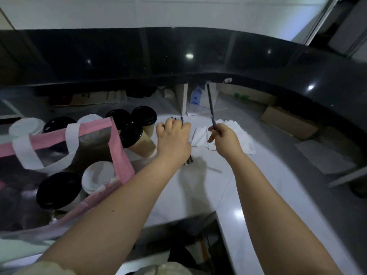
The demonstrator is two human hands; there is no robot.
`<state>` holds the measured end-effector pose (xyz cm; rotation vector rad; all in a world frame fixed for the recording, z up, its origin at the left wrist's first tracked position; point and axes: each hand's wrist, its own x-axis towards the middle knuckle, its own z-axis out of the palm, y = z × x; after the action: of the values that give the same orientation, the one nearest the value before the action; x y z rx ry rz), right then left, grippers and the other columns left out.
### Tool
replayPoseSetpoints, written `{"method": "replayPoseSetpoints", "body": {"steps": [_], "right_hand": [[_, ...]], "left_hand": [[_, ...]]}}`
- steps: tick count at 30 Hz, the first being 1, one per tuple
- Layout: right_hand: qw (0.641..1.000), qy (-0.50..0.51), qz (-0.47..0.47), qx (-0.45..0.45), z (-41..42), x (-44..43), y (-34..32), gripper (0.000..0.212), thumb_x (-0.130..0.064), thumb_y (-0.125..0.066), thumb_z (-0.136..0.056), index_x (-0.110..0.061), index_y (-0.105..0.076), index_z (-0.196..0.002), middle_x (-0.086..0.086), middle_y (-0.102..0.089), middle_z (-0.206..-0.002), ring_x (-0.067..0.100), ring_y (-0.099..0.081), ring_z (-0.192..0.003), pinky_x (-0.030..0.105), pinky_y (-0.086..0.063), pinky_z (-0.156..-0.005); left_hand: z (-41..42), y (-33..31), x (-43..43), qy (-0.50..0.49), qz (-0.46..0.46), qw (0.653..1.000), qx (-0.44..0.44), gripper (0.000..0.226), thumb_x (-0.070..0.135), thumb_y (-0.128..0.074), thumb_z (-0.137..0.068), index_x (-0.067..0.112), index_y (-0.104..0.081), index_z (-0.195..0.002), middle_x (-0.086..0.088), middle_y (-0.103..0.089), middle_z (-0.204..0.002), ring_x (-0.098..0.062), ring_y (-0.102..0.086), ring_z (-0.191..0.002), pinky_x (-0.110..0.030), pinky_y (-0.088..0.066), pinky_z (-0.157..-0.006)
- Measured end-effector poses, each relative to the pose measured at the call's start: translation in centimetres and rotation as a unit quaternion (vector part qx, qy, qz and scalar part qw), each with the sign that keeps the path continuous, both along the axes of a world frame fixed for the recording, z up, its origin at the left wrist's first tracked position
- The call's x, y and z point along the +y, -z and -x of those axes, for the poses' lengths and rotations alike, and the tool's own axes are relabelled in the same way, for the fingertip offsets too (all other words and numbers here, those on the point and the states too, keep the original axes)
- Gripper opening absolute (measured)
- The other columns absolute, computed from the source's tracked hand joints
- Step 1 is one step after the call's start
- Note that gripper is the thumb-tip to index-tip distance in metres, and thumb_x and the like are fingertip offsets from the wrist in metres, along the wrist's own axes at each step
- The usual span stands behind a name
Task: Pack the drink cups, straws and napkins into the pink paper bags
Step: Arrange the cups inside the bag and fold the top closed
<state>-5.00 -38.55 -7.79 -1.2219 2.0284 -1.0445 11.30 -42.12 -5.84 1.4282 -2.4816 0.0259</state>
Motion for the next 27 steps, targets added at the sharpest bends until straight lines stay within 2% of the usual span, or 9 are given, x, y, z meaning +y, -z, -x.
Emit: {"method": "replayPoseSetpoints", "body": {"steps": [5, 8, 11, 15, 21, 24, 27], "right_hand": [[0.989, 0.017, 0.077, -0.129, -5.0, 2.4, -3.3, 0.023, -0.007, -0.037, -0.102, -0.014, -0.058, -0.101, 0.005, -0.060, -0.072, 0.018, -0.057, -0.069, 0.030, -0.048, -0.068], [0.970, 0.006, 0.130, -0.207, -8.9, 3.6, -5.8, 0.022, -0.004, -0.036, -0.103, -0.014, -0.055, -0.107, 0.011, -0.061, -0.077, 0.021, -0.060, -0.064, 0.030, -0.055, -0.065], [0.961, -0.008, 0.170, -0.219, -13.0, 4.0, -8.1, 0.024, -0.001, -0.037, -0.102, -0.015, -0.056, -0.106, 0.009, -0.064, -0.083, 0.019, -0.054, -0.059, 0.027, -0.049, -0.057], [0.935, -0.040, 0.215, -0.279, -18.4, 4.0, -11.1, 0.020, -0.007, -0.039, -0.103, -0.013, -0.058, -0.102, 0.003, -0.050, -0.070, 0.014, -0.041, -0.054, 0.028, -0.035, -0.055], [0.917, -0.090, 0.259, -0.291, -26.2, 3.1, -15.7, 0.023, -0.025, -0.046, -0.103, -0.015, -0.056, -0.085, -0.005, -0.038, -0.058, 0.013, -0.030, -0.052, 0.025, -0.028, -0.049], [0.914, -0.112, 0.272, -0.281, -29.2, 2.7, -17.0, 0.023, -0.024, -0.046, -0.103, -0.015, -0.057, -0.085, -0.006, -0.042, -0.057, 0.013, -0.035, -0.050, 0.027, -0.031, -0.050], [0.919, -0.149, 0.257, -0.258, -31.7, 2.4, -17.1, 0.024, -0.020, -0.043, -0.104, -0.013, -0.059, -0.087, -0.001, -0.050, -0.063, 0.014, -0.046, -0.054, 0.025, -0.043, -0.053]], "left_hand": [[-3.8, -3.7, 2.2, 0.006, -0.002, 1.000, 0.020, 0.037, 0.019, -0.053, -0.086, 0.022, -0.054, -0.123, -0.002, -0.055, -0.126, -0.025, -0.040, -0.122, -0.043, -0.026, -0.105], [-7.7, -6.0, 3.7, 0.009, 0.001, 0.999, 0.037, 0.037, 0.019, -0.052, -0.088, 0.023, -0.054, -0.125, -0.003, -0.054, -0.128, -0.026, -0.039, -0.123, -0.045, -0.027, -0.106], [-12.1, -7.9, 4.7, 0.016, -0.006, 0.999, 0.048, 0.041, 0.020, -0.053, -0.089, 0.024, -0.053, -0.129, -0.003, -0.053, -0.130, -0.026, -0.039, -0.125, -0.045, -0.028, -0.106], [-18.0, -9.9, 5.1, 0.007, -0.021, 0.998, 0.051, 0.042, 0.019, -0.055, -0.088, 0.026, -0.054, -0.129, -0.002, -0.056, -0.127, -0.027, -0.042, -0.123, -0.044, -0.030, -0.102], [-28.4, -10.7, 3.9, -0.027, -0.077, 0.992, 0.091, 0.036, 0.024, -0.061, -0.084, 0.028, -0.061, -0.120, -0.001, -0.064, -0.115, -0.028, -0.054, -0.112, -0.041, -0.043, -0.093], [-32.7, -10.4, 3.4, -0.037, -0.143, 0.979, 0.138, 0.030, 0.026, -0.069, -0.082, 0.031, -0.063, -0.111, 0.005, -0.067, -0.104, -0.021, -0.061, -0.099, -0.039, -0.052, -0.086], [-35.1, -9.6, 3.3, -0.031, -0.169, 0.973, 0.152, 0.030, 0.030, -0.074, -0.081, 0.032, -0.066, -0.110, 0.010, -0.068, -0.098, -0.016, -0.064, -0.093, -0.037, -0.054, -0.084]]}}
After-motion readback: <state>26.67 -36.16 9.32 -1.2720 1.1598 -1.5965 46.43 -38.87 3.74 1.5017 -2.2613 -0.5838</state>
